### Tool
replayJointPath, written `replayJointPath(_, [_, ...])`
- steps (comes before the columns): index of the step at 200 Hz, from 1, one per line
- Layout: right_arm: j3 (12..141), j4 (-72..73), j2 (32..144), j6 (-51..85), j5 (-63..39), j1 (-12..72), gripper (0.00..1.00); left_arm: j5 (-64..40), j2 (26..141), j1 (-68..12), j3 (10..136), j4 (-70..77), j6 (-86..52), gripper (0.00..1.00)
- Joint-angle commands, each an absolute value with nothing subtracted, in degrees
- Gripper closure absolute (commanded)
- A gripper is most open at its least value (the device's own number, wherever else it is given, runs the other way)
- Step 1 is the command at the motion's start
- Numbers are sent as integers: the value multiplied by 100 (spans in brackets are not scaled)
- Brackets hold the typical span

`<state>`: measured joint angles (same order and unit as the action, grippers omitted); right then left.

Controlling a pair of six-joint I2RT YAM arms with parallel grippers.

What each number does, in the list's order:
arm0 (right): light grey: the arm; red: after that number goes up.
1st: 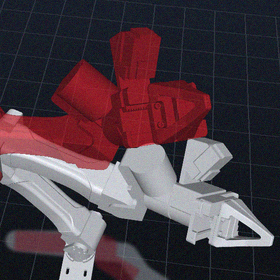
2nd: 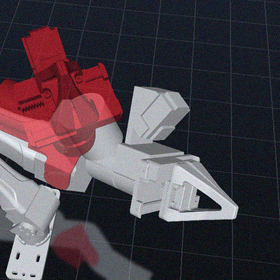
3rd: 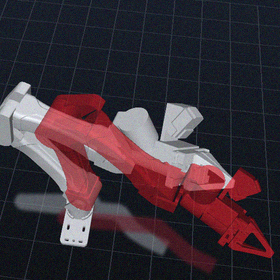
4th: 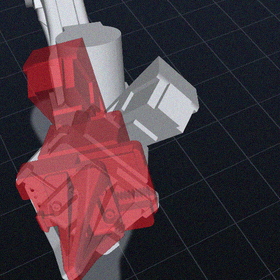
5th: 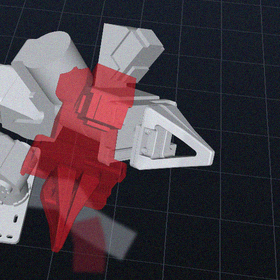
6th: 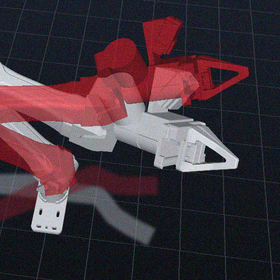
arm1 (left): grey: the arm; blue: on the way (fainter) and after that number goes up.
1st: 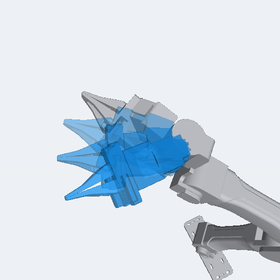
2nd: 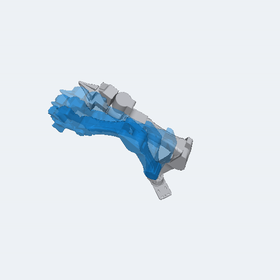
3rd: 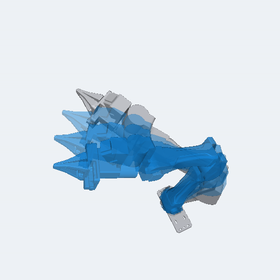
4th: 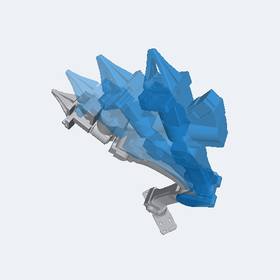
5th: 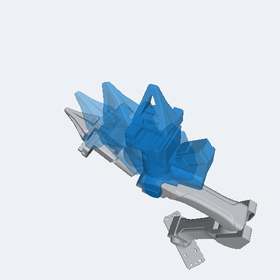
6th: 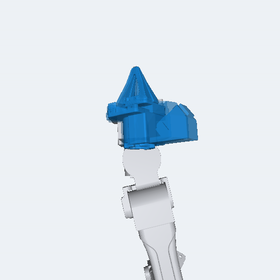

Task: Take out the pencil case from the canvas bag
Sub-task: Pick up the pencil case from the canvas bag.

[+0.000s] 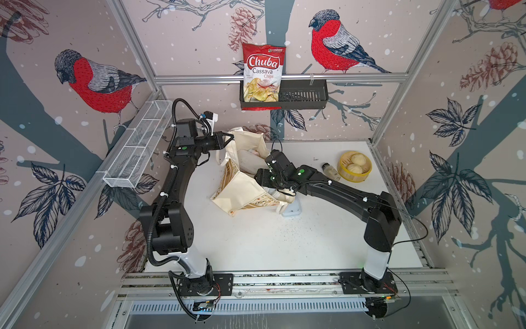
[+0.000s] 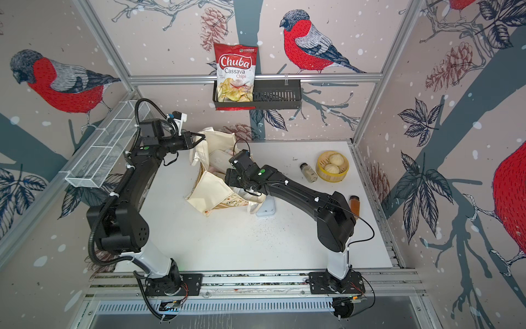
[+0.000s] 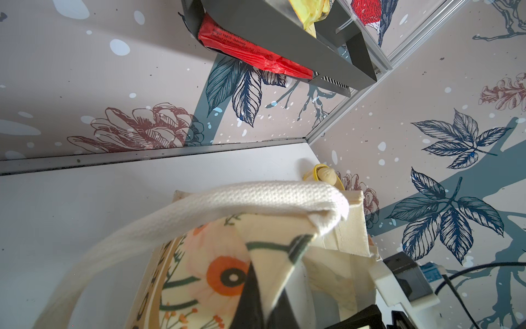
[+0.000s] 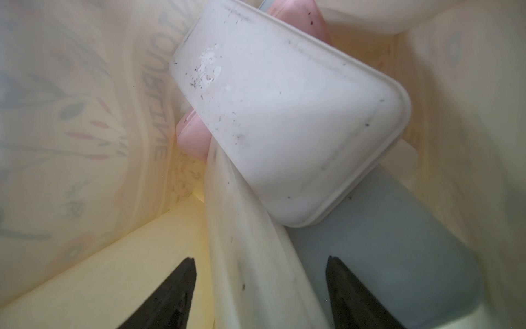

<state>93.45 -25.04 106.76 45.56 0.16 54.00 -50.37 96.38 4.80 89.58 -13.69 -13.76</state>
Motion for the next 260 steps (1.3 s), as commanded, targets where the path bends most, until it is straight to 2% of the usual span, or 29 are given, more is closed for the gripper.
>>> replayJointPath(1, [9266, -2350, 10677, 4760, -373, 5414, 27, -5053, 9653, 491, 8967, -923, -1391, 100])
replayJointPath(59, [9114, -2118, 10666, 4966, -847, 5411, 31, -4979, 9683, 478, 8955, -931, -1397, 100])
replayJointPath(260, [8605, -1723, 10415, 5115, -1349, 5638, 49, -4762, 9567, 309, 8968, -993, -1400, 100])
